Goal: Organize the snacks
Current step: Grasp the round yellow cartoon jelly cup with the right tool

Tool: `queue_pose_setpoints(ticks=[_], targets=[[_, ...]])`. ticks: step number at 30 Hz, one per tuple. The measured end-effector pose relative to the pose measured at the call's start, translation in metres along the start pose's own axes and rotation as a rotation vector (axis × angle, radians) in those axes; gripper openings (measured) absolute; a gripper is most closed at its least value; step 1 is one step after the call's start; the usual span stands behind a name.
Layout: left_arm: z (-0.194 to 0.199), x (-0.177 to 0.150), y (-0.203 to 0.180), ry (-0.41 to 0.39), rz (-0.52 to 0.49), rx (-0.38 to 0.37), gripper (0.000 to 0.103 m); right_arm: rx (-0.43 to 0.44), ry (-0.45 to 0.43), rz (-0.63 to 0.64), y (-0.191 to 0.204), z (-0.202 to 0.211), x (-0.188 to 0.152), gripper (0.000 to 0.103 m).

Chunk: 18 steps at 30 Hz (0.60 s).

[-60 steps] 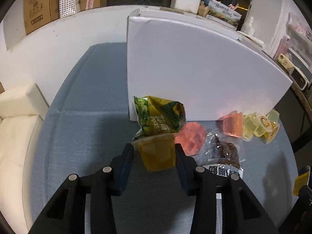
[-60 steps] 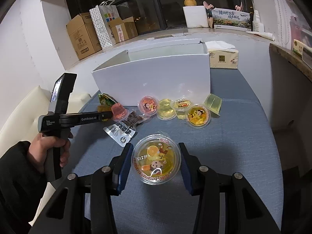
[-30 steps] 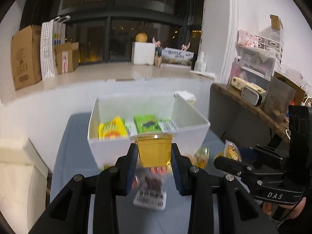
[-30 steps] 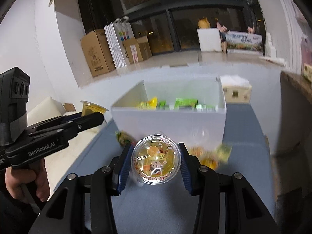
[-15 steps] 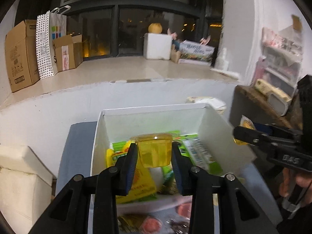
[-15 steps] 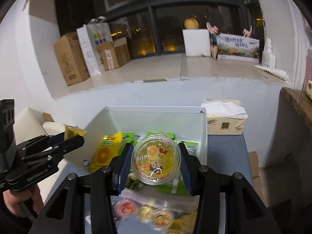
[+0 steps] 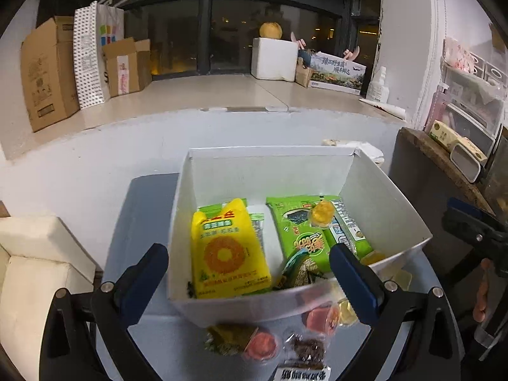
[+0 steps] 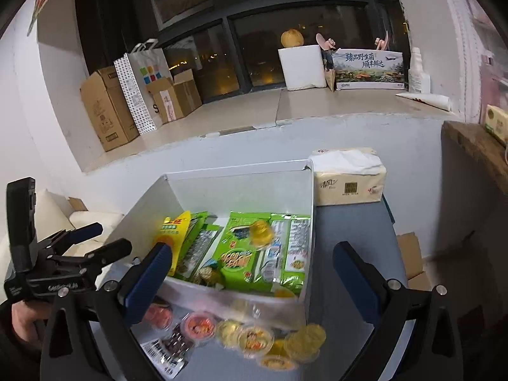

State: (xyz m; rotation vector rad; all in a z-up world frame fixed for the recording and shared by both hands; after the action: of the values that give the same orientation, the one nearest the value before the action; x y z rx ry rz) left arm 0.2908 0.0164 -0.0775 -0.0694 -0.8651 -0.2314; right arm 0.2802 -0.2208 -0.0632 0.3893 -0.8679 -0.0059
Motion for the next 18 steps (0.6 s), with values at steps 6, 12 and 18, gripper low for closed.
queue_pose_setpoints(ticks=[6, 12, 18], targets=[[0.037, -0.015, -0.001, -0.024, 0.025, -0.01, 0.103, 0.029, -0.032, 0.037, 0.006, 0.04, -0.022, 0.103], [0.071, -0.055, -0.018, -0.02, 0.001, 0.007, 0.103, 0.065, -0.022, 0.012, 0.002, 0.062, -0.067, 0.103], [0.085, -0.104, -0.03, 0.002, 0.035, 0.001, 0.103, 0.046, 0.074, -0.01, -0.007, 0.047, -0.116, 0.103]])
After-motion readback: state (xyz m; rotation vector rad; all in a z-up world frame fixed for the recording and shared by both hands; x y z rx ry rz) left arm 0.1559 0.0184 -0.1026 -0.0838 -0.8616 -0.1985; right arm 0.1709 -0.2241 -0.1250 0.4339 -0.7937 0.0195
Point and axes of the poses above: each gripper's, at about its wrist camera, not at the fingertips, and z roughly against the way its jaws point, y to its left, x to its top, the point moved 3 cm from there along -z, roughly the way its jaws point, and after that the axes turned 8 degrees about -z, right-handed, at the moved point
